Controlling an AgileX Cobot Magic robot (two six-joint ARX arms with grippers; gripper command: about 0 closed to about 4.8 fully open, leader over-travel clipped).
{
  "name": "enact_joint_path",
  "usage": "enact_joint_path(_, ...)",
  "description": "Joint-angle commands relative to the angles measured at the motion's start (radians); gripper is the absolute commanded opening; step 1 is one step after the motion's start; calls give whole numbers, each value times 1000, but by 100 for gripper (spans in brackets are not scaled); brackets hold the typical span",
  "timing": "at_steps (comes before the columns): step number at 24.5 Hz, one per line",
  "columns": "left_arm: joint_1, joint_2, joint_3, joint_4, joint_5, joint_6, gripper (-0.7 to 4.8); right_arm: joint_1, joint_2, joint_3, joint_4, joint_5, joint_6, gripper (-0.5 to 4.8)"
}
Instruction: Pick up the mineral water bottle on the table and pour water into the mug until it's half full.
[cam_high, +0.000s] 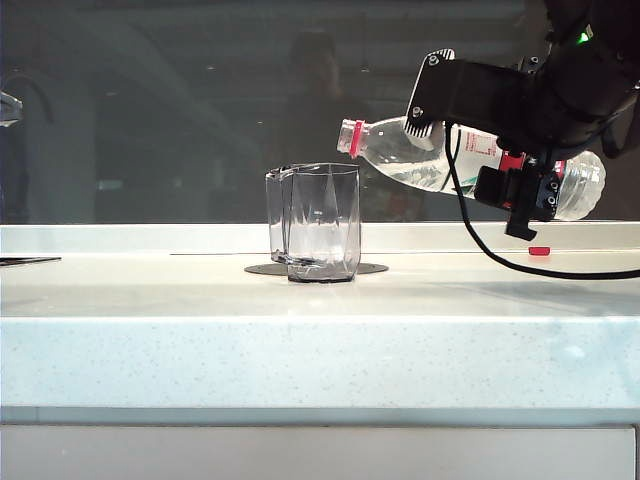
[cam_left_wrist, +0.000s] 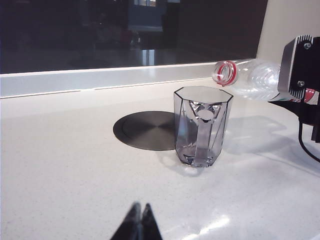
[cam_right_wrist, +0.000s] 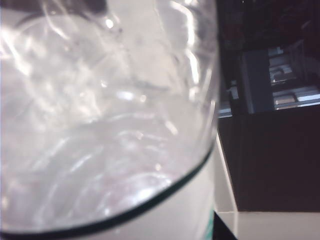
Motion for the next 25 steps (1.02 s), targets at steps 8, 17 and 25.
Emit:
enact_joint_path(8,2,1,2,13,-2,-3,-4,1,-11,10,79,63,-114,304)
enact_joint_path(17,2,1,2,13,-3,-3,-4,1,-11,10,142,69,-187,304)
enact_joint_path(25,2,1,2,13,-3,-3,-4,7,-11,10,166,69,-220,304)
